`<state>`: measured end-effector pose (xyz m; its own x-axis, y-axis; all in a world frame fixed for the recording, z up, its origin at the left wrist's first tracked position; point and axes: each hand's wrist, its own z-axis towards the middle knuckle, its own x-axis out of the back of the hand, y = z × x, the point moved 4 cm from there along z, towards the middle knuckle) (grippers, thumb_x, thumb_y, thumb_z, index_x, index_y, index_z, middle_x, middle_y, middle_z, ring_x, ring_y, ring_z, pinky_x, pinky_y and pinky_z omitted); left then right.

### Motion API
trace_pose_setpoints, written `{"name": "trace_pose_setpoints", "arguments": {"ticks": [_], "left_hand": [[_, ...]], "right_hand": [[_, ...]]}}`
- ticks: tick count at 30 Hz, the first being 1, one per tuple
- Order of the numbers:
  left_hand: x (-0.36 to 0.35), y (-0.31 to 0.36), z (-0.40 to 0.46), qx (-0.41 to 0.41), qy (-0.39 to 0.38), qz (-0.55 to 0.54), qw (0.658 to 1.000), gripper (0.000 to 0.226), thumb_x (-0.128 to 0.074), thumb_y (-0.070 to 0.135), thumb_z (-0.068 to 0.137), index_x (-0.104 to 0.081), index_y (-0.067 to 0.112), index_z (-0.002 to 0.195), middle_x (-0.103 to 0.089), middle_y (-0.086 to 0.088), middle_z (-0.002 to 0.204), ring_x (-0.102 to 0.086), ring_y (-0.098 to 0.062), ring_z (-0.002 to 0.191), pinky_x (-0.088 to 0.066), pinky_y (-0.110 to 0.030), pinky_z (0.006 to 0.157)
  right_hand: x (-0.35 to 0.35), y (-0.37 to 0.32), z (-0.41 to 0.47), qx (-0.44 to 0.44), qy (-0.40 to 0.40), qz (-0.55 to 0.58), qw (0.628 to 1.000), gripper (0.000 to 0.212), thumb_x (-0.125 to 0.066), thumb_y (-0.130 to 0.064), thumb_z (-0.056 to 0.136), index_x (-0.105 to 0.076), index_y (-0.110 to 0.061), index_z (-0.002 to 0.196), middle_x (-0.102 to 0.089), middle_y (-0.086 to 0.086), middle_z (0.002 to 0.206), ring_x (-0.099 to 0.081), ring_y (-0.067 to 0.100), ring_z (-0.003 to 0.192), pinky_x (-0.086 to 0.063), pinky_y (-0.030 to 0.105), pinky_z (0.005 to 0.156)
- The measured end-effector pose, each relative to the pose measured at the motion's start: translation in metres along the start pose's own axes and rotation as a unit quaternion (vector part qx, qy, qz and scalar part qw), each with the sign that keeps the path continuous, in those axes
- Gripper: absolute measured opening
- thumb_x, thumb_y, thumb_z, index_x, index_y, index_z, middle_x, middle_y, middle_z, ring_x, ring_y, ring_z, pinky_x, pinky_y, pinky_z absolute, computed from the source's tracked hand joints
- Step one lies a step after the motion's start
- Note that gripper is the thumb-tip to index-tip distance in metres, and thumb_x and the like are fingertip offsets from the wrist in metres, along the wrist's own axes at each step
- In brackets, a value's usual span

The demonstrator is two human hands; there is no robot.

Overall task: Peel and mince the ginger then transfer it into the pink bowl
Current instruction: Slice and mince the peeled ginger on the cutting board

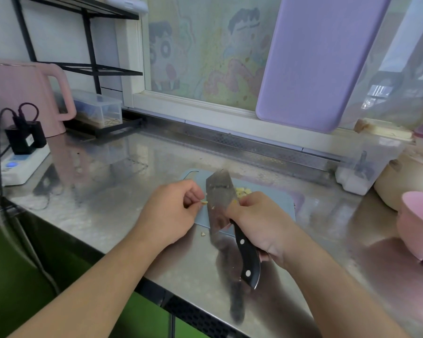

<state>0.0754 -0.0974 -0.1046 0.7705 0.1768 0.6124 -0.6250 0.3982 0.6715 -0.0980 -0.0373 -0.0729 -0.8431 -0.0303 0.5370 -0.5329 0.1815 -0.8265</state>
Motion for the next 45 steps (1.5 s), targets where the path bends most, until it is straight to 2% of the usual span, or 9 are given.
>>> {"name": "trace_pose_setpoints", "arguments": {"ticks": [6, 11, 14, 15, 17, 23, 37, 41, 45], "left_hand": [[0.000, 0.002, -0.001, -0.012, -0.005, 0.025, 1.000, 0.019, -0.080, 0.012, 0.086, -0.075, 0.029, 0.080, -0.069, 0.017, 0.074, -0.062, 0.001, 0.081, -0.043, -0.005, 0.066], [0.002, 0.004, -0.001, -0.018, -0.009, 0.017, 1.000, 0.015, -0.082, 0.018, 0.085, -0.077, 0.030, 0.079, -0.069, 0.017, 0.073, -0.061, 0.001, 0.080, -0.042, -0.005, 0.066], [0.003, 0.006, -0.001, -0.038, -0.012, 0.009, 0.999, 0.016, -0.084, 0.020, 0.084, -0.077, 0.032, 0.076, -0.066, 0.017, 0.072, -0.061, -0.001, 0.078, -0.041, -0.007, 0.066], [0.002, 0.007, -0.001, -0.042, -0.017, 0.011, 0.999, 0.016, -0.084, 0.021, 0.084, -0.077, 0.032, 0.076, -0.066, 0.016, 0.074, -0.060, -0.001, 0.078, -0.041, -0.007, 0.066], [0.001, 0.006, -0.001, -0.049, -0.029, 0.018, 0.998, 0.015, -0.085, 0.023, 0.084, -0.077, 0.033, 0.076, -0.066, 0.015, 0.075, -0.059, 0.000, 0.076, -0.041, -0.008, 0.066], [-0.001, 0.006, -0.002, -0.052, -0.027, 0.029, 0.998, 0.012, -0.082, 0.021, 0.083, -0.078, 0.030, 0.075, -0.065, 0.013, 0.074, -0.059, -0.001, 0.075, -0.040, -0.007, 0.064], [-0.001, 0.005, -0.001, -0.038, -0.042, 0.042, 0.998, 0.013, -0.080, 0.021, 0.084, -0.077, 0.028, 0.075, -0.066, 0.016, 0.073, -0.059, 0.004, 0.073, -0.038, -0.005, 0.063], [-0.003, 0.004, -0.001, -0.036, -0.040, 0.049, 0.997, 0.011, -0.079, 0.022, 0.085, -0.078, 0.028, 0.076, -0.066, 0.017, 0.074, -0.059, 0.004, 0.073, -0.038, -0.006, 0.061], [-0.003, 0.003, 0.000, -0.039, -0.038, 0.058, 0.997, 0.010, -0.079, 0.024, 0.086, -0.078, 0.029, 0.077, -0.066, 0.017, 0.074, -0.059, 0.003, 0.074, -0.037, -0.007, 0.062]], "right_hand": [[0.004, 0.001, 0.000, -0.001, 0.013, -0.035, 0.999, 0.031, -0.052, -0.019, 0.094, -0.072, 0.006, 0.096, -0.047, -0.005, 0.033, -0.045, 0.024, 0.034, -0.036, 0.021, 0.040], [0.011, 0.001, 0.000, -0.009, 0.017, -0.048, 0.999, 0.029, -0.055, -0.021, 0.090, -0.073, 0.002, 0.093, -0.048, -0.003, 0.034, -0.044, 0.024, 0.034, -0.034, 0.021, 0.039], [0.016, 0.000, 0.000, -0.006, 0.020, -0.033, 0.999, 0.024, -0.059, -0.020, 0.086, -0.070, -0.003, 0.073, -0.044, 0.001, 0.038, -0.043, 0.025, 0.039, -0.032, 0.022, 0.041], [0.017, 0.000, 0.001, -0.003, 0.025, -0.029, 0.999, 0.026, -0.060, -0.020, 0.085, -0.066, -0.010, 0.061, -0.043, 0.003, 0.040, -0.043, 0.026, 0.041, -0.032, 0.022, 0.042], [0.019, 0.001, 0.001, 0.000, 0.029, -0.022, 0.999, 0.033, -0.058, -0.019, 0.086, -0.060, -0.015, 0.054, -0.042, 0.004, 0.042, -0.043, 0.028, 0.045, -0.033, 0.022, 0.042], [0.016, -0.004, -0.002, 0.019, 0.012, -0.042, 0.999, 0.028, -0.059, -0.021, 0.091, -0.075, 0.000, 0.083, -0.040, 0.001, 0.038, -0.035, 0.022, 0.032, -0.029, 0.017, 0.037], [0.012, -0.007, -0.004, 0.045, 0.020, -0.101, 0.994, 0.029, -0.060, -0.023, 0.088, -0.073, 0.003, 0.086, -0.041, 0.004, 0.042, -0.040, 0.026, 0.037, -0.034, 0.020, 0.036], [0.013, -0.006, -0.004, 0.050, 0.018, -0.112, 0.992, 0.028, -0.059, -0.019, 0.087, -0.070, 0.006, 0.083, -0.039, -0.001, 0.038, -0.034, 0.019, 0.031, -0.027, 0.017, 0.036], [0.010, -0.010, -0.005, 0.030, -0.006, -0.111, 0.993, 0.028, -0.057, -0.015, 0.087, -0.070, 0.011, 0.090, -0.041, -0.006, 0.032, -0.033, 0.011, 0.027, -0.024, 0.016, 0.034]]}}
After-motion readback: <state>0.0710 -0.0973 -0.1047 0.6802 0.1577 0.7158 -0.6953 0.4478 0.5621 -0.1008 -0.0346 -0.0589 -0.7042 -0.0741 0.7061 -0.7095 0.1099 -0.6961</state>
